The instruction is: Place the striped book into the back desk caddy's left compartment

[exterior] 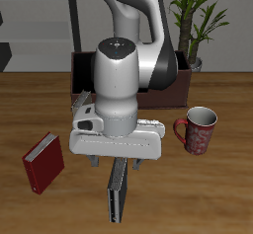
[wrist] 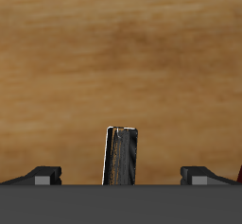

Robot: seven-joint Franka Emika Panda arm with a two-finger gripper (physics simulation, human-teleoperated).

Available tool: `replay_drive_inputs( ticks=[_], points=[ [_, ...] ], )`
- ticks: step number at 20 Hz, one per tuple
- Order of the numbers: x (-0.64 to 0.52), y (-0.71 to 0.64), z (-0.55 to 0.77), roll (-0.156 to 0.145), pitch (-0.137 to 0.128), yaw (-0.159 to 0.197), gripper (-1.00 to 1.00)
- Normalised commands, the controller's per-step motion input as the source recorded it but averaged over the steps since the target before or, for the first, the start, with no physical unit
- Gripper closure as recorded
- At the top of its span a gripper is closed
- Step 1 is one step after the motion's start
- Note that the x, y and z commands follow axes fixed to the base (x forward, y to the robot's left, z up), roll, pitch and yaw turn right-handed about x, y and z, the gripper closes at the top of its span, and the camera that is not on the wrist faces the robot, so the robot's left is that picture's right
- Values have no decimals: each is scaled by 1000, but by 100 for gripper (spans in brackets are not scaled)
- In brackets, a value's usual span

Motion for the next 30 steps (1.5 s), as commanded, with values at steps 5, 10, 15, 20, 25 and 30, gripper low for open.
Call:
replay_drive_inputs(
  ticks=[5, 10, 15, 20, 25, 30],
  points=[
    [-2, -85, -210, -9, 13, -14, -100],
    [-38, -66, -150, -12, 17, -14, -100],
    [-75, 30, -231, 15, 28, -31, -100],
    [-7, -12, -142, 1, 20, -12, -100],
    [37, -8, -157, 3, 19, 20, -100],
    [58, 32, -78, -7, 8, 9, -100]
  ],
)
